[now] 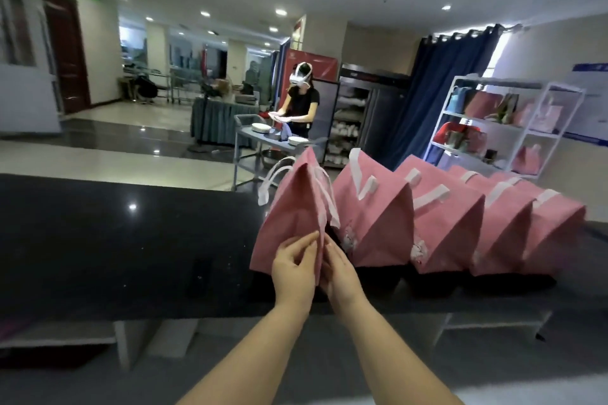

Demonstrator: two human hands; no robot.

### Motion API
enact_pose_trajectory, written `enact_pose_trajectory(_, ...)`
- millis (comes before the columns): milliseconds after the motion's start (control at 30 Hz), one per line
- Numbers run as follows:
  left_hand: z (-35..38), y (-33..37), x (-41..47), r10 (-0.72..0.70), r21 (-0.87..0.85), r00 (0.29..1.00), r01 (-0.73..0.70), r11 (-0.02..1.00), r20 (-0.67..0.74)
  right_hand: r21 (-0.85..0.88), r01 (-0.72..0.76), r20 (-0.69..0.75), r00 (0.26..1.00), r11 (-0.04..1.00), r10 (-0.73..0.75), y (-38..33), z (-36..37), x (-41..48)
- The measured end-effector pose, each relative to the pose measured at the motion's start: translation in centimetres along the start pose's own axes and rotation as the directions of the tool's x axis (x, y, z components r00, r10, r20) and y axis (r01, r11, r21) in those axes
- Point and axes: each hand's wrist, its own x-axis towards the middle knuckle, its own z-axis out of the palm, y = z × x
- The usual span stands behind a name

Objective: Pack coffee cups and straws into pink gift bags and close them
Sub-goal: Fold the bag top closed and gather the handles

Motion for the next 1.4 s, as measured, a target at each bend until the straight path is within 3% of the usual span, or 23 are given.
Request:
enact_pose_trajectory(67, 1.4, -0.9, 0.0, 0.015, 0.085, 1.0, -0.016, 0.996, 0.008, -0.034, 0.027, 0.044, 0.999, 0.999, -0.025, -0.6, -1.9, 1.4)
enact_pose_trajectory(167, 1.2, -1.4, 0.0, 0.135, 0.249, 0.986, -0.106, 0.963, -0.102, -0.105, 0.094, 0.05, 0.995, 0.99, -0.089, -1.5, -3.5, 2.7)
enact_pose_trajectory(267, -0.7, -1.0, 0.6, 0.366, 0.455, 0.883, -0.208, 0.866, -0.294, -0.216, 0.199, 0.064, 0.98, 0.956, -0.19, -2.0, -3.7, 2.8)
enact_pose_trajectory(333, -2.1, -0.2, 1.8, 0.356, 0.505, 0.858, -0.135, 0.852, -0.371, -0.304, 0.266, 0.08, 0.964, 0.915, -0.254, -2.2, -3.1, 2.7)
enact_pose_trajectory(467, -1.6, 1.8, 4.6, 0.162, 0.455, 0.975, -0.077, 0.887, -0.15, -0.483, 0.352, 0.015, 0.919, 0.802, -0.394, -3.1, -1.4, 3.4)
enact_pose_trajectory(667, 0.2, 0.9, 6.5, 0.124, 0.601, 0.984, -0.024, 0.799, -0.126, -0.692, 0.268, -0.052, 0.907, 0.67, -0.417, -3.3, -1.8, 5.8)
enact_pose_trajectory(800, -1.2, -1.3, 5.0, 0.057, 0.657, 0.99, 0.042, 0.753, -0.128, -0.693, 0.195, -0.063, 0.943, 0.694, -0.328, -1.1, -3.9, 5.3)
enact_pose_trajectory(1000, -5.3, -4.1, 2.2, 0.05, 0.727, 0.992, 0.052, 0.685, -0.118, -0.753, 0.169, -0.106, 0.923, 0.636, -0.37, 2.2, -6.8, 2.8)
enact_pose_trajectory(1267, -2.8, -3.3, 5.1, -0.022, 0.774, 0.991, 0.116, 0.622, -0.132, -0.816, 0.053, -0.192, 0.915, 0.576, -0.356, 0.3, -6.0, 4.0)
enact_pose_trajectory(1333, -2.8, -3.2, 4.6, -0.01, 0.776, 0.994, 0.091, 0.624, -0.108, -0.797, 0.086, -0.192, 0.902, 0.597, -0.386, 0.1, -6.8, 3.2)
enact_pose_trajectory(1400, -2.4, -2.2, 4.3, 0.099, 0.807, 0.993, -0.009, 0.59, -0.061, -0.777, 0.157, -0.161, 0.887, 0.61, -0.432, -1.1, -7.9, 2.4)
